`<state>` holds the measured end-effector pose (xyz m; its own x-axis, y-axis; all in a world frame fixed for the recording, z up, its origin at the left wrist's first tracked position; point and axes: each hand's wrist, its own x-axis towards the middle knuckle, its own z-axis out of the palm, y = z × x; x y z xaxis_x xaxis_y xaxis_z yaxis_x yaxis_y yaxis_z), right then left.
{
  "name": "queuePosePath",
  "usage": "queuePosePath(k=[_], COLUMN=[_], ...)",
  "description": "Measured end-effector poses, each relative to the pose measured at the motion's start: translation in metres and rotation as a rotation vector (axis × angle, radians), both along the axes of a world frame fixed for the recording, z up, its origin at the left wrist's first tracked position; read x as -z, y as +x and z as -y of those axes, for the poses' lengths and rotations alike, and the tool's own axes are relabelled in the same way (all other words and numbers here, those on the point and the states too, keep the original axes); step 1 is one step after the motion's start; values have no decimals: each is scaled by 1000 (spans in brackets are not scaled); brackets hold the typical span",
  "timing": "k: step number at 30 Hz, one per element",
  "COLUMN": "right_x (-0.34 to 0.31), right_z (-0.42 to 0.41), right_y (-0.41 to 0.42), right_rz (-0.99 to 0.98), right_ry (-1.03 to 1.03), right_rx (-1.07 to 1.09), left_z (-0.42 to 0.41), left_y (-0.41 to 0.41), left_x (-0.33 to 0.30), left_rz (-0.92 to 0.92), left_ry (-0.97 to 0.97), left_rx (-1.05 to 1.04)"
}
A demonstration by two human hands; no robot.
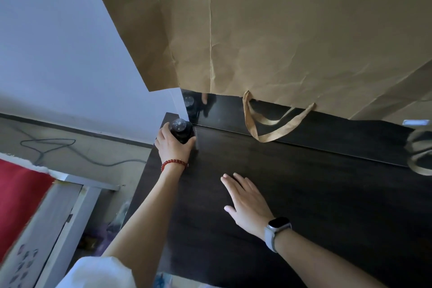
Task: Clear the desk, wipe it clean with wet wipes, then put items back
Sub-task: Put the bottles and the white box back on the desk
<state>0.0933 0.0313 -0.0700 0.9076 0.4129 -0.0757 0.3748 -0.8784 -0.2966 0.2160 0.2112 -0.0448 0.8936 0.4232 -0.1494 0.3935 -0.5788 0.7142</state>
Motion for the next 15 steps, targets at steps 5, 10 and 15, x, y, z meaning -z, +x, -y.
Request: queuePosePath(k=[5, 10, 15], right_x=[-2, -12, -28], right_z=[13, 71, 183], right_y=[-7, -46, -112], right_rz=[54, 73, 125], right_ry=[-5, 167, 309], right_rx=[-31, 155, 458], left_z=[20, 81, 197], left_y=[-65, -129, -169], left_x=[-8, -9, -21], left_rz=[63, 49, 28], left_ry=[-6, 83, 139], left_rx=[-8, 219, 587])
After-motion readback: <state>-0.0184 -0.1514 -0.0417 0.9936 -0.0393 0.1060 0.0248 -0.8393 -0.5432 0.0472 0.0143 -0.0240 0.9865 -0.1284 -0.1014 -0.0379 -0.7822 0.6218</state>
